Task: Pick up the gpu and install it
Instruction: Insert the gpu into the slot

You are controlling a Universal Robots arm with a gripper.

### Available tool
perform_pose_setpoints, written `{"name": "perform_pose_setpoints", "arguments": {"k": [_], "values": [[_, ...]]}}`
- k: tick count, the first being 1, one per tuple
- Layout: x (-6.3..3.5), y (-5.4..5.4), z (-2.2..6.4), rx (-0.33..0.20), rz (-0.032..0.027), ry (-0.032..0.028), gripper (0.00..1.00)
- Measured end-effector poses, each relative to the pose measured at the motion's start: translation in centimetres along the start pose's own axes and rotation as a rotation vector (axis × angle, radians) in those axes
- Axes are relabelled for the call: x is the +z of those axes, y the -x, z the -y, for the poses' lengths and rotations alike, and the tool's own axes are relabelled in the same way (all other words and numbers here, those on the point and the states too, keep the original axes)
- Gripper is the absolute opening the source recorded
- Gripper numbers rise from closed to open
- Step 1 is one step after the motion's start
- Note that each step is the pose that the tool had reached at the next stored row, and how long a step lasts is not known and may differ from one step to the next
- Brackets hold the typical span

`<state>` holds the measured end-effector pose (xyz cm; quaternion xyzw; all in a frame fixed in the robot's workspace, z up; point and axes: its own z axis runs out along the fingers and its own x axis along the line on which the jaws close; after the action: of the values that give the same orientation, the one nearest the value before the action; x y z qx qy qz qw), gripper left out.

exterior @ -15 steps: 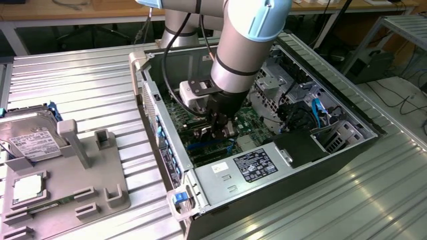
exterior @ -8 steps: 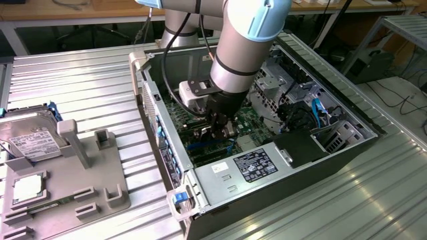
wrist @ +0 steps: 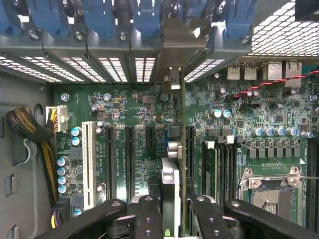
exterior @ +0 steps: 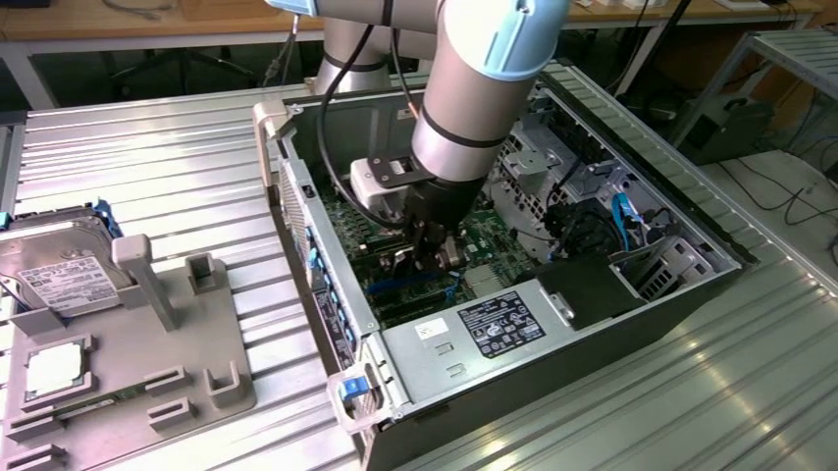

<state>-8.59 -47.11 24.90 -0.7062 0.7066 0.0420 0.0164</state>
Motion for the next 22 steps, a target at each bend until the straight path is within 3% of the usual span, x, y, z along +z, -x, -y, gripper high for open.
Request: {"name": "perform_pose_setpoints", "arguments": {"k": [17,22], "values": [[0.43,0.07,-0.06,-0.002,-0.0002,0.0002,0.28],[0.09,0.13,-0.13,-0.002,0.0018,-0.0020,0.28]]}}
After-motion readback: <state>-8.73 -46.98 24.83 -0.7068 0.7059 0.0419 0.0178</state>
